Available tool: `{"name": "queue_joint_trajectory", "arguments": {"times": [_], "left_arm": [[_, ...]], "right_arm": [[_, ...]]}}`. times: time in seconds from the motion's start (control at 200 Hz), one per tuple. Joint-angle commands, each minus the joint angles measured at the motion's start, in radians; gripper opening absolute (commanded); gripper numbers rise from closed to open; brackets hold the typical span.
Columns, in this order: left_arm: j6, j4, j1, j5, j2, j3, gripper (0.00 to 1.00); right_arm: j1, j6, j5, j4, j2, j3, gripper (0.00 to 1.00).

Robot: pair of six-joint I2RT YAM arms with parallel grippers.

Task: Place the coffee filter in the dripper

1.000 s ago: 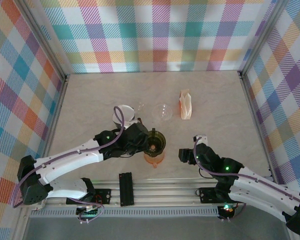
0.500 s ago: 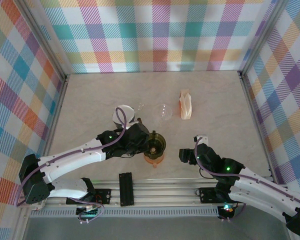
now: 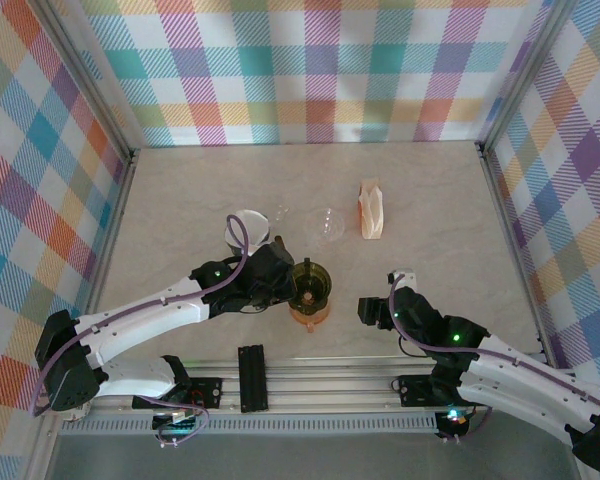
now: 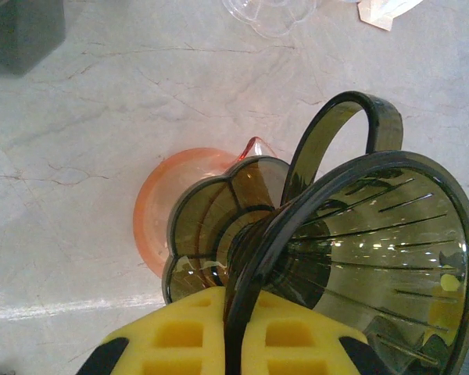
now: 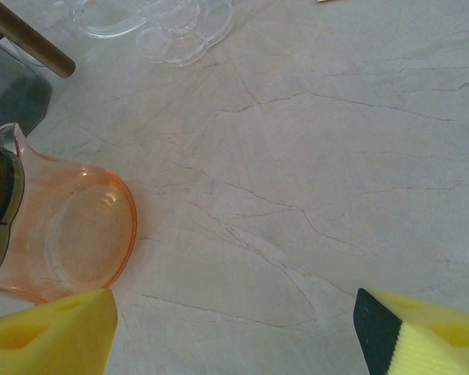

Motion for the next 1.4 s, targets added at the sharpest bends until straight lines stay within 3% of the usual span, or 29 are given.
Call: {"name": "queue_joint_trajectory", "arguments": {"times": [0.0, 0.13, 0.295, 0.55, 0.905, 1.06, 1.395], "left_arm": [[0.008, 0.015, 0.012, 0.003, 0.0, 0.003, 0.05], [0.016, -0.004, 0.012, -0.001, 0.01, 0.019, 0.1], [0.015, 0.021, 0.012, 0.012, 0.0, 0.005, 0.31], [0.013, 0.048, 0.012, 0.031, -0.015, 0.015, 0.41], [0.106, -0.041, 0.012, -0.105, -0.162, 0.074, 0.82], [0.153, -0.06, 0.012, -0.161, -0.253, 0.059, 0.95], [0.171, -0.003, -0.006, -0.139, -0.4, -0.119, 0.95]], "right_arm": [[-0.004, 0.008, 0.009, -0.008, 0.002, 0.011, 0.81], [-0.004, 0.012, 0.008, -0.008, 0.002, 0.008, 0.81], [-0.004, 0.012, 0.006, -0.003, 0.007, 0.005, 0.81], [-0.003, 0.013, -0.006, 0.014, 0.037, 0.012, 0.81], [-0.008, -0.047, 0.044, 0.021, 0.139, 0.112, 0.81], [-0.148, -0.125, -0.064, 0.052, 0.329, 0.232, 0.8], [-0.446, -0.272, -0.19, 0.098, 0.709, 0.556, 0.58]]}}
